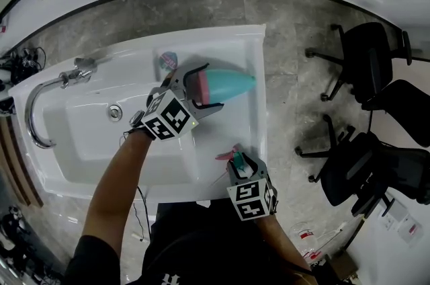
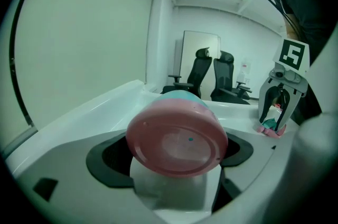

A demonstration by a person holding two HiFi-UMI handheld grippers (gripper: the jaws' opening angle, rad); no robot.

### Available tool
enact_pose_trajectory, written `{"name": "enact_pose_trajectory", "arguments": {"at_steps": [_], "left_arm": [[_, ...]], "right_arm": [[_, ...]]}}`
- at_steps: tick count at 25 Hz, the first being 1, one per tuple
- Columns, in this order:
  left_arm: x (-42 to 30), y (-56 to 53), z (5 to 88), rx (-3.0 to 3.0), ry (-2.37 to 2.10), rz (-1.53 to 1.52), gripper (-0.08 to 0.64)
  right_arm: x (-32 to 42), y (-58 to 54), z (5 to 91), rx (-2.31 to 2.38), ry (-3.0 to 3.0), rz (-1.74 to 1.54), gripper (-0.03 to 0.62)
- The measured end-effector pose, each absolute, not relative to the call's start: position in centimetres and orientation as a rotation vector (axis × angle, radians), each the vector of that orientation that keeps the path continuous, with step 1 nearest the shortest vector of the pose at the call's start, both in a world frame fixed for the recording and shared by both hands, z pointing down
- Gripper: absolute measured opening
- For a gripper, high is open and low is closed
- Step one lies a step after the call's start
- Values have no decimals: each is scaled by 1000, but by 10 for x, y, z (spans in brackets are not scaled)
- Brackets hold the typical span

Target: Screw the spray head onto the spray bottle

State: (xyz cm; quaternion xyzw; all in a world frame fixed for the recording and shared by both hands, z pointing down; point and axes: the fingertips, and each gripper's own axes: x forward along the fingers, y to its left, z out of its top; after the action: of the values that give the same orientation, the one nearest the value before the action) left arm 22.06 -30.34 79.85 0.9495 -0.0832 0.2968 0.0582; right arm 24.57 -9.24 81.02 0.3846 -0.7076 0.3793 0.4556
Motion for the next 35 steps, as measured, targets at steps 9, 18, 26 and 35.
{"name": "enact_pose_trajectory", "arguments": {"at_steps": [9,18,26,35], "left_arm": [[220,-298,796,2854,-227,855,456],[186,-279,749,2702,-341,584,456],[146,-214,654,2593,-351,279,456],[132,-168,537,2528,-267,-190,456]], "right_arm": [[244,-90,815,878,-1738,951,150],[257,-106,770,996,-1943,1088,150],[267,-142,629,1206,-2230,1024,149],[304,-175,425,1465,-2392,400,150]]}}
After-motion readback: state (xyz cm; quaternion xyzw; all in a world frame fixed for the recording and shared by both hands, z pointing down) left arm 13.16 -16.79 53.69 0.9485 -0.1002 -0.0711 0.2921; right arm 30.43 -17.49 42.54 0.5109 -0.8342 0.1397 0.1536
